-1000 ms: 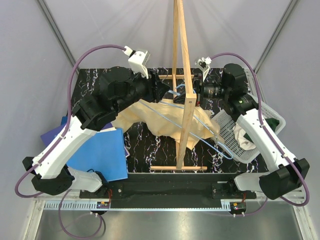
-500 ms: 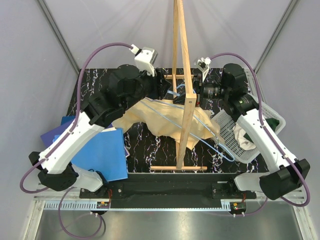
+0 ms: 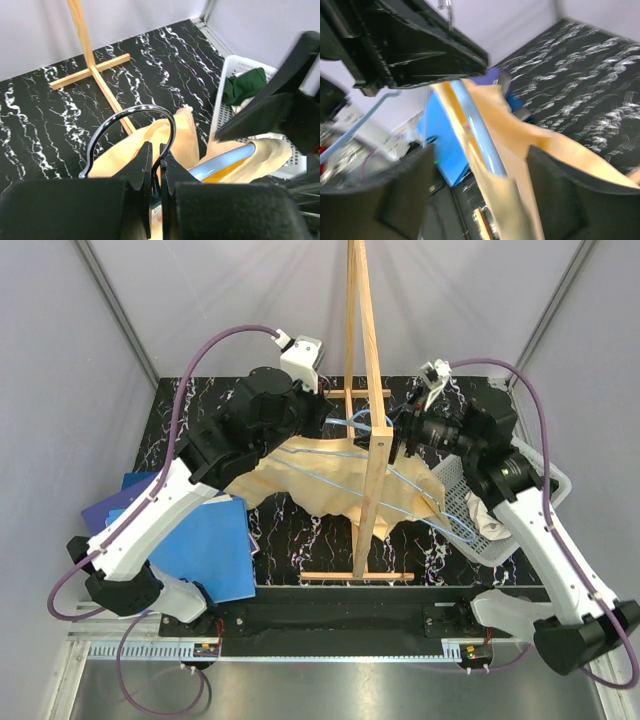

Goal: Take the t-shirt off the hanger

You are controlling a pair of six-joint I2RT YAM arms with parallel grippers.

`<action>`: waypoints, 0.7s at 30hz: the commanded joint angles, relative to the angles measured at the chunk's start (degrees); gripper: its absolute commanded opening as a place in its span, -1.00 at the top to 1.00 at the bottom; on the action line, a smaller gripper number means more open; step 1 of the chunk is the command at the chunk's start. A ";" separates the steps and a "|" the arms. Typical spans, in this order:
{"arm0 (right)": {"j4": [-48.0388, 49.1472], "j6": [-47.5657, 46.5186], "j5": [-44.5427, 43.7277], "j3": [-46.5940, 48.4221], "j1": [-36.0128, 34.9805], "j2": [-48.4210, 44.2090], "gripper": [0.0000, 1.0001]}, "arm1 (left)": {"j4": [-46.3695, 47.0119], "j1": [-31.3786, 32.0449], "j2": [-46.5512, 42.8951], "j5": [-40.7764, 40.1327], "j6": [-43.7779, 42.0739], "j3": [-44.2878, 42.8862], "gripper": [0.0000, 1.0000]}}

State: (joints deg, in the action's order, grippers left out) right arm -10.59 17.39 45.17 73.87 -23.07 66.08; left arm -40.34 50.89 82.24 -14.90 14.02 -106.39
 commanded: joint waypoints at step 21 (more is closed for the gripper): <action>-3.92 2.83 -32.87 -22.97 0.13 -21.43 -0.99 | 6.15 -10.37 -7.18 9.18 -0.58 0.31 1.00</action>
State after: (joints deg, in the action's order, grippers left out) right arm -16.64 21.61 9.06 52.60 -23.09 45.58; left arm -38.89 41.69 77.21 -9.19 13.54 -104.88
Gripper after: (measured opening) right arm 0.994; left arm 0.050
